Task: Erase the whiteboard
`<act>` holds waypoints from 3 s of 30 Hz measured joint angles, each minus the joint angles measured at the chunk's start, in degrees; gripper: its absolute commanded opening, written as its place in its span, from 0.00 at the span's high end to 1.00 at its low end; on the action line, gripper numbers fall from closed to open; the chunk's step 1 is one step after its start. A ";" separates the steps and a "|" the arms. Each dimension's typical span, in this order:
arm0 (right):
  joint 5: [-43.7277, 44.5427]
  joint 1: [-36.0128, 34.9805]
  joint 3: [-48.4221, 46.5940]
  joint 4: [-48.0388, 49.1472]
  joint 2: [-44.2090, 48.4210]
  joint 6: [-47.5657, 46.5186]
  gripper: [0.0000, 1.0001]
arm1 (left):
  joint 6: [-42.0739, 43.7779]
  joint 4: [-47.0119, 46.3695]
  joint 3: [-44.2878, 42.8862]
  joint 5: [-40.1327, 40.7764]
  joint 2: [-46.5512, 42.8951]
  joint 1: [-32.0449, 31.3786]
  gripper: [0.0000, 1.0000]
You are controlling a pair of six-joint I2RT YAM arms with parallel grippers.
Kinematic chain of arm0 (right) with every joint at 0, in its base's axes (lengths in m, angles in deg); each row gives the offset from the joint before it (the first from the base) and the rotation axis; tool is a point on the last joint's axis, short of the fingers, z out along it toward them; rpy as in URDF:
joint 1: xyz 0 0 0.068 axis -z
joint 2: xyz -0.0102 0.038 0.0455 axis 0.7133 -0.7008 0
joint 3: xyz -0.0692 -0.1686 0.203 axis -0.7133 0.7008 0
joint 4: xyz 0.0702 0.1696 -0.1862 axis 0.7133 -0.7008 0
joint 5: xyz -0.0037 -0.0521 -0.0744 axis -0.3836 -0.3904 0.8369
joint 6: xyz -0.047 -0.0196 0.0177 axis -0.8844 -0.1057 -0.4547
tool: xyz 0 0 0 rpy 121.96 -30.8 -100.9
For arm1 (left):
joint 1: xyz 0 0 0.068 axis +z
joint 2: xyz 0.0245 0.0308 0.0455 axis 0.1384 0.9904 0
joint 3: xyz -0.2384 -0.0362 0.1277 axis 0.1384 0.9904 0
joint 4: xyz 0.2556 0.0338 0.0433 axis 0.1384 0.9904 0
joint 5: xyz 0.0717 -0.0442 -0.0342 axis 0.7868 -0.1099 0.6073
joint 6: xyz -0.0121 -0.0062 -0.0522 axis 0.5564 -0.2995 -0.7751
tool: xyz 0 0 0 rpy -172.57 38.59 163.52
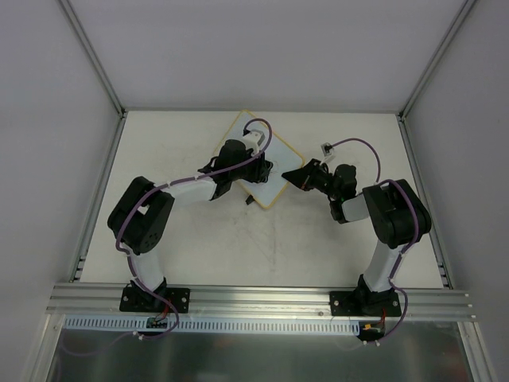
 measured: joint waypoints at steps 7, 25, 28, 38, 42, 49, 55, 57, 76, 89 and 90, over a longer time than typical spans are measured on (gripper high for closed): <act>-0.04 0.15 0.00 -0.17 0.00 0.02 1.00 | 0.02 0.02 0.02 0.42 -0.26 -3.30 1.00; 0.07 0.17 -0.37 -0.70 -0.07 0.00 1.00 | 4.68 10.95 -7.17 4.00 1.09 -5.79 1.00; 0.31 0.22 -0.61 -0.90 -0.20 0.04 1.00 | 5.66 14.16 -9.70 5.99 1.99 -6.32 1.00; 1.75 0.20 -1.33 -1.29 -0.57 0.00 1.00 | 6.62 18.93 -14.91 5.09 4.52 -4.46 1.00; 1.75 -0.04 -1.68 -1.25 -0.85 0.00 1.00 | 5.92 18.56 -15.43 1.64 5.11 -1.14 1.00; 1.64 -0.57 -1.68 -0.98 -0.85 0.02 1.00 | 4.66 16.44 -16.52 -0.87 7.32 9.33 1.00; 1.57 -0.66 -1.68 -0.90 -0.85 0.09 1.00 | 4.02 16.85 -19.58 -0.94 11.13 16.44 1.00; 1.55 -0.68 -1.68 -0.87 -0.85 0.11 1.00 | 3.89 17.16 -20.44 -0.92 11.91 17.66 1.00; 0.85 -0.68 -1.68 -0.87 -0.85 0.20 1.00 | 5.46 19.96 -26.43 -1.73 14.10 18.73 1.00; -0.04 -0.76 -1.90 -0.87 -0.87 0.33 1.00 | 6.95 19.85 -27.63 -4.50 14.10 18.38 1.00; -0.04 -0.76 -1.90 -0.87 -0.87 0.44 1.00 | 6.95 19.80 -27.63 -4.55 14.08 18.10 1.00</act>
